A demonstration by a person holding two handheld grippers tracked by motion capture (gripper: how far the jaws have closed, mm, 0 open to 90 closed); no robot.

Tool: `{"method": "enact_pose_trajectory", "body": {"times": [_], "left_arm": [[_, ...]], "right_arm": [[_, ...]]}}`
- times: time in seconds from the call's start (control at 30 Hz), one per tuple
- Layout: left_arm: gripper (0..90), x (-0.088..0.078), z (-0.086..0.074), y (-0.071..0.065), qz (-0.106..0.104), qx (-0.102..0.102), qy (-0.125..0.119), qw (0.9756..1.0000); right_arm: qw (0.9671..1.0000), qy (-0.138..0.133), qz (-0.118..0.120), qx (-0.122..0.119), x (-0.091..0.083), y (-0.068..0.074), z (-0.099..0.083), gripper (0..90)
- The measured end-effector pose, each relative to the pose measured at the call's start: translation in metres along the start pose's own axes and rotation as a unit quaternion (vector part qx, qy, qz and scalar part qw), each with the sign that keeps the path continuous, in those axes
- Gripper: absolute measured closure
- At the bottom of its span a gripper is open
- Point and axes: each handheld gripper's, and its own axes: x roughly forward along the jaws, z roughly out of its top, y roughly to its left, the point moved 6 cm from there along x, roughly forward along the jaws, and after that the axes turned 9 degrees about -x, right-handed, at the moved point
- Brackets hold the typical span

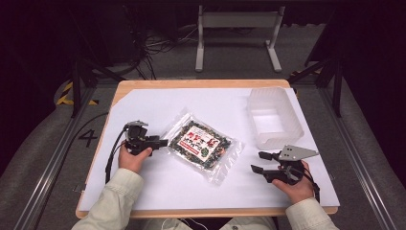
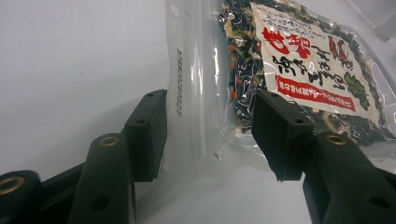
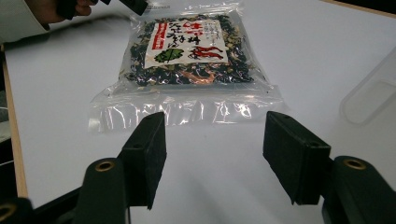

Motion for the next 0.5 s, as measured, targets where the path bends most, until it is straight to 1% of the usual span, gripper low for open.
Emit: {"method": "enact_pose_trajectory", "body": {"times": [0.07,0.1,0.2,0.23,0.3,0.37,0.4,0.43,0.47,0.5], "left_arm": [[47.9,0.0007,-0.0008,-0.0006,-0.002,0.004,0.005,1.0],[50.2,0.001,-0.0012,-0.0017,-0.004,0.003,0.006,1.0],[53.8,0.0008,-0.0013,-0.0011,0.0,0.008,0.009,0.9999],[55.3,0.001,-0.0015,-0.0011,-0.001,0.004,0.01,0.9999],[56.4,0.0013,-0.0019,0.0002,0.0,0.006,0.013,0.9999],[63.4,0.0008,-0.0023,0.0008,0.016,0.008,0.012,0.9998],[66.8,0.0005,-0.0019,0.001,0.023,0.015,0.01,0.9996],[69.4,0.0006,-0.0027,-0.0003,0.026,0.014,0.014,0.9995],[73.6,0.001,-0.0033,-0.0001,0.036,0.016,0.016,0.9991],[73.6,0.0014,-0.0039,0.0001,0.039,0.02,0.018,0.9989]], "right_arm": [[1.0,0.001,0.0,-0.001,0.0001,-0.0002,-0.0002,39.5],[1.0,0.001,0.0,-0.001,0.0002,-0.0002,-0.0002,39.4],[1.0,0.001,-0.001,-0.001,0.0005,-0.0001,-0.0002,39.3],[1.0,0.001,-0.001,-0.002,0.0004,-0.0001,-0.0002,39.3],[1.0,0.001,-0.001,-0.002,0.0004,0.0,-0.0002,39.2],[1.0,0.001,-0.001,-0.002,0.0004,-0.0001,-0.0003,39.0],[1.0,0.002,-0.003,-0.002,0.0004,-0.0004,-0.0005,38.7],[1.0,0.002,-0.004,-0.002,0.0004,-0.0006,-0.0005,38.4],[1.0,0.0,-0.004,-0.002,0.0003,-0.0006,-0.0003,38.1],[1.0,0.0,-0.004,-0.002,0.0003,-0.0006,-0.0003,38.1]]}}
